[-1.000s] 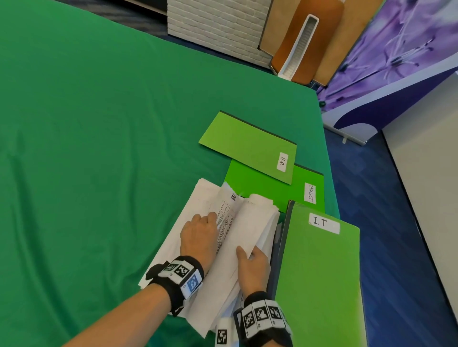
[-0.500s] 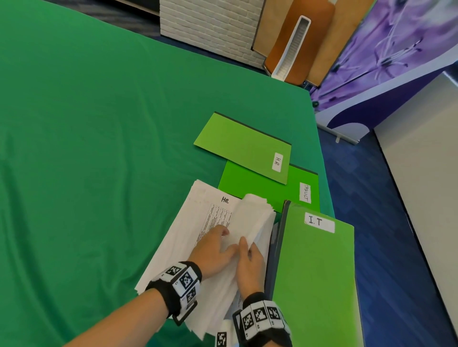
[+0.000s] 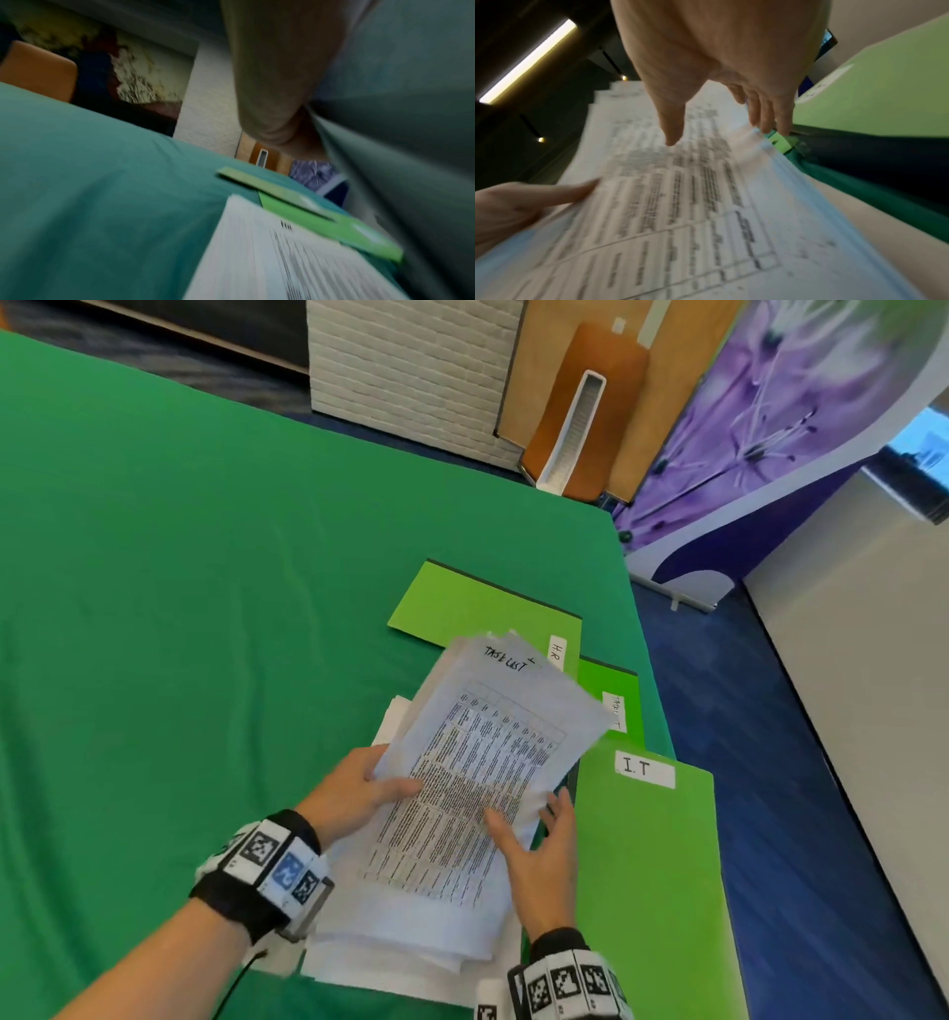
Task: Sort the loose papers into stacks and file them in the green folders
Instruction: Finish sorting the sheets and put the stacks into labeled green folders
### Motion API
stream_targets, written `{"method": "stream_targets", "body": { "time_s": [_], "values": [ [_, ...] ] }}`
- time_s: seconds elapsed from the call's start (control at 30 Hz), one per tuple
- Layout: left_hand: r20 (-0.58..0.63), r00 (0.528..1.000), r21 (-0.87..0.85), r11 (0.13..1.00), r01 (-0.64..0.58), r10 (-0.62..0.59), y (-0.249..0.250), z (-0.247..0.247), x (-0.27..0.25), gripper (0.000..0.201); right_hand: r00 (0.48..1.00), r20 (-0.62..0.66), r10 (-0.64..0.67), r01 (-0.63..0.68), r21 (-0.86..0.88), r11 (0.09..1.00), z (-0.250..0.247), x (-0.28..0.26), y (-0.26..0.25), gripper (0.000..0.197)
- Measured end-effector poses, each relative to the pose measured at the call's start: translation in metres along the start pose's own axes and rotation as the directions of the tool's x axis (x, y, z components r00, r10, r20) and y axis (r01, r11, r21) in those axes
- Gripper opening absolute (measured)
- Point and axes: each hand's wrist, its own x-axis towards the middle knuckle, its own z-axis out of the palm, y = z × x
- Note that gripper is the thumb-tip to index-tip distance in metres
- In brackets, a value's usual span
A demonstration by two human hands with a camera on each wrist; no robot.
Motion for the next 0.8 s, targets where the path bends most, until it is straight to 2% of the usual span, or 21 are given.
{"method": "stream_targets", "body": {
  "time_s": [0.07, 0.1, 0.17, 0.23, 0.37, 0.53, 0.63, 0.8],
  "values": [
    [0.065, 0.995, -0.107, 0.992, -0.07, 0.077, 0.025, -0.018, -0.014, 0.035, 0.999, -0.006, -0.047, 0.048, 0.167, 0.985, -0.008, 0.004, -0.012, 0.104],
    [0.09, 0.99, -0.151, 0.984, -0.095, 0.11, 0.036, -0.023, -0.018, 0.041, 0.999, 0.025, -0.042, 0.034, 0.255, 0.966, -0.012, 0.005, -0.02, 0.098],
    [0.101, 0.983, -0.171, 0.976, -0.134, 0.153, 0.053, -0.025, -0.024, 0.049, 0.992, 0.124, -0.034, -0.016, 0.379, 0.925, -0.018, 0.004, -0.037, 0.075],
    [0.045, 0.978, -0.136, 0.971, -0.195, 0.202, 0.061, -0.019, -0.025, 0.044, 0.987, 0.131, -0.092, 0.024, 0.443, 0.896, -0.022, 0.001, -0.055, 0.052],
    [-0.179, 0.938, -0.139, 0.936, -0.323, 0.297, 0.064, -0.007, -0.021, 0.032, 0.97, -0.008, -0.243, 0.227, 0.396, 0.89, -0.022, -0.007, -0.081, 0.034],
    [-0.321, 0.88, -0.221, 0.875, -0.43, 0.351, 0.061, -0.002, -0.018, 0.039, 0.965, -0.018, -0.26, 0.248, 0.374, 0.894, -0.029, -0.009, -0.071, 0.034],
    [-0.354, 0.868, -0.24, 0.864, -0.443, 0.348, 0.058, 0.0, -0.013, 0.039, 0.977, -0.011, -0.215, 0.205, 0.355, 0.912, -0.03, -0.009, -0.064, 0.029],
    [-0.307, 0.908, -0.23, 0.904, -0.362, 0.285, 0.047, 0.003, -0.002, 0.036, 0.98, 0.067, -0.19, 0.162, 0.292, 0.942, -0.021, -0.002, -0.055, 0.029]
  ]
}}
